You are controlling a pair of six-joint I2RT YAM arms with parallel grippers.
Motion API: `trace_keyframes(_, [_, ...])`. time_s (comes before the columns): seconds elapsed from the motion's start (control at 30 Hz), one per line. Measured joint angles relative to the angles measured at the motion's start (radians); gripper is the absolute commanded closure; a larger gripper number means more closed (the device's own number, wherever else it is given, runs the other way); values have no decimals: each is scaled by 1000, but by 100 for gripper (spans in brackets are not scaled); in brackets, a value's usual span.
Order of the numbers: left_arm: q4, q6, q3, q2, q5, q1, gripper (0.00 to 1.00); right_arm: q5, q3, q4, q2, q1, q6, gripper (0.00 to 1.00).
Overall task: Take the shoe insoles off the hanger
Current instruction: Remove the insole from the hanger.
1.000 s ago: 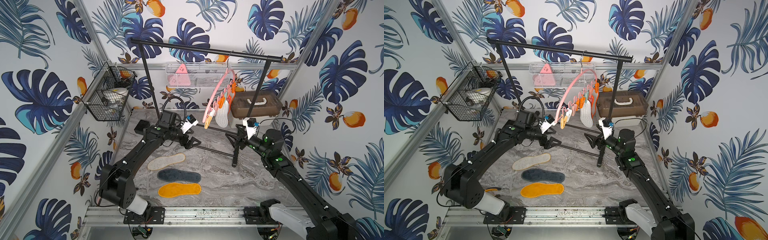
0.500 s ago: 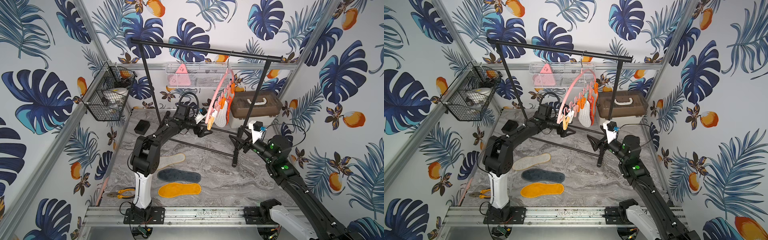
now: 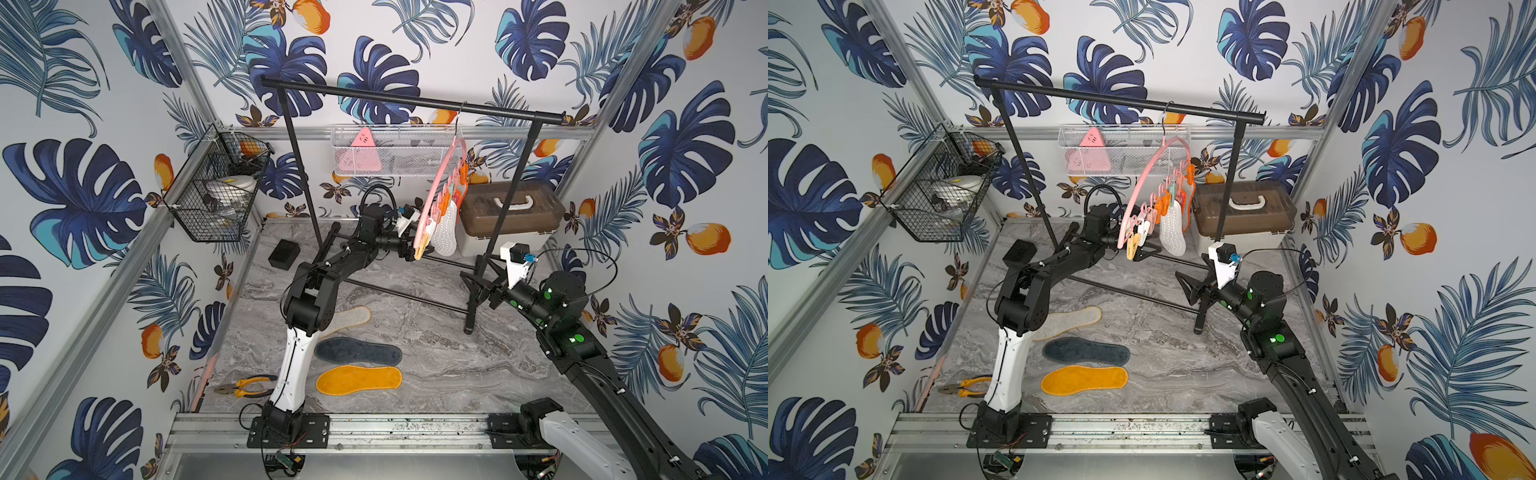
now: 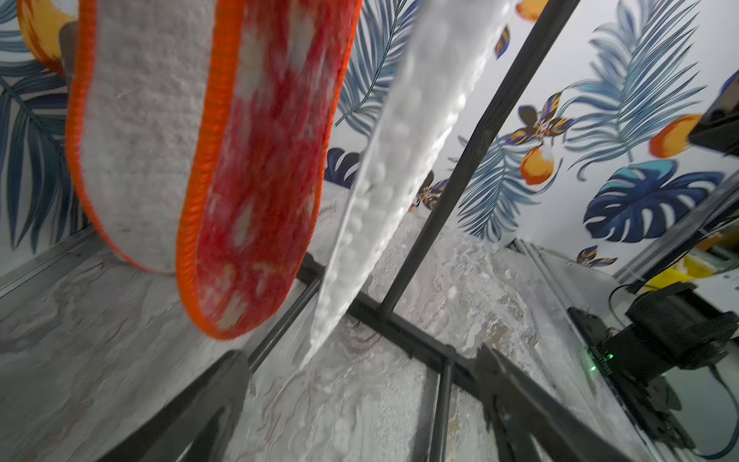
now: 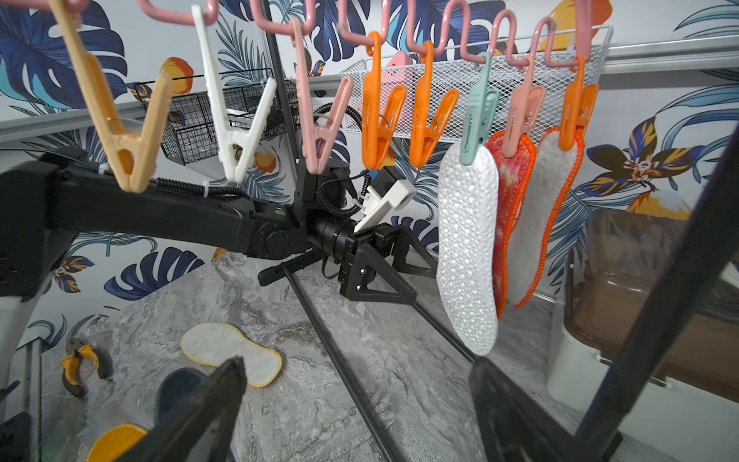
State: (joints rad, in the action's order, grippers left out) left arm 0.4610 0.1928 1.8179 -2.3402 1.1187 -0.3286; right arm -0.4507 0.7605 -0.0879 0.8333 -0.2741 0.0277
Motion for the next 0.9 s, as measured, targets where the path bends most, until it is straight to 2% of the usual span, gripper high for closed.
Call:
trace_keyframes(0.07, [96,91,11,-17,19,0,9,0,8,14,0,0,10,9])
trace_keyframes(0.13, [122,122,29,-19,27,-3,11,0,14,28,-2,0,13,9])
trace_keyframes(0.3, [52,80,79,-17,7,-11,19,0,24,44,-9,0,22,9])
trace_keyframes(0.47, [-17,44,87,-7,22,-26,43,0,33,53,-10,0,35,9])
trace_keyframes(0.6, [92,139,52,5,55,-34,58,1,39,74,-10,0,36,9])
trace_keyframes(0.73, [200,240,26,8,64,-33,71,1,42,82,-10,0,37,8])
trace_keyframes(0.9, [201,252,26,33,67,-34,79,0,43,83,-10,0,36,8])
